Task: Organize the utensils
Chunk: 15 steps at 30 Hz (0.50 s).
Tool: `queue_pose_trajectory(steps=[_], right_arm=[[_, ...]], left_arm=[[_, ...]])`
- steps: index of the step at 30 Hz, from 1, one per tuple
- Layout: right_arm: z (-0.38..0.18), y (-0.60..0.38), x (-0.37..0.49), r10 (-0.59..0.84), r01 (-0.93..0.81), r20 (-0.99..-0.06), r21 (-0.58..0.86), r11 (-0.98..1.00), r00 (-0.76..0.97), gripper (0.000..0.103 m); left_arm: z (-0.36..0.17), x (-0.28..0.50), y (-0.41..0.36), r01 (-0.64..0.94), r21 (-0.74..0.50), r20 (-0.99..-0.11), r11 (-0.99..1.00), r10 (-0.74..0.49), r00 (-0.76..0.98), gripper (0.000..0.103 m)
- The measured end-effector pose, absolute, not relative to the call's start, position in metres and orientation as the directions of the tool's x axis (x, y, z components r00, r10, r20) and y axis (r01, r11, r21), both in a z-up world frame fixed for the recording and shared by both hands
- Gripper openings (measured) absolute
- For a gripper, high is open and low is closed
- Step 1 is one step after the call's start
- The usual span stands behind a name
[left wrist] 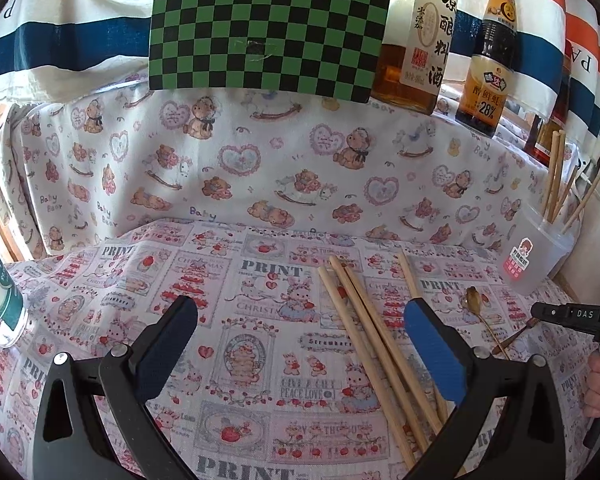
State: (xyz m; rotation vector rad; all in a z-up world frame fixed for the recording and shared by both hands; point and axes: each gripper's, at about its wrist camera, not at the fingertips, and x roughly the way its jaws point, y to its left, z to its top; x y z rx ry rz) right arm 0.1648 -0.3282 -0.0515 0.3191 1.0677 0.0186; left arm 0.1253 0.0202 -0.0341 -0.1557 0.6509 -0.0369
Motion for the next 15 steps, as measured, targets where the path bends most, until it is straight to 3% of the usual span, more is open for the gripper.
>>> queue_pose_trajectory(steps=[4, 10, 13, 15], right_arm=[[-0.054, -0.331, 0.165, 0.289, 0.122, -0.840, 0.382, 0.916, 0.459, 0.008], [-0.016, -0.327, 0.149, 0.270, 0.061, -0.745, 0.383, 0.922, 0.610, 0.004], [0.015, -0.318, 0.131, 0.191, 0.020, -0.654, 0.301, 0.954, 0.732, 0.003], [0.037, -0.306, 0.114, 0.070, 0.028, -0.570, 0.162, 0.986, 0.819, 0.003]], left_arm=[[-0.032, 0.122, 0.018, 0.004, -0.162, -0.591, 0.987, -0.100, 0.801, 0.102], [-0.030, 0.119, 0.013, 0.012, -0.143, -0.581, 0.990, -0.094, 0.809, 0.102], [-0.028, 0.118, 0.014, 0.009, -0.148, -0.574, 0.989, -0.093, 0.813, 0.102], [-0.026, 0.117, 0.015, -0.001, -0.148, -0.574, 0.989, -0.085, 0.815, 0.102]])
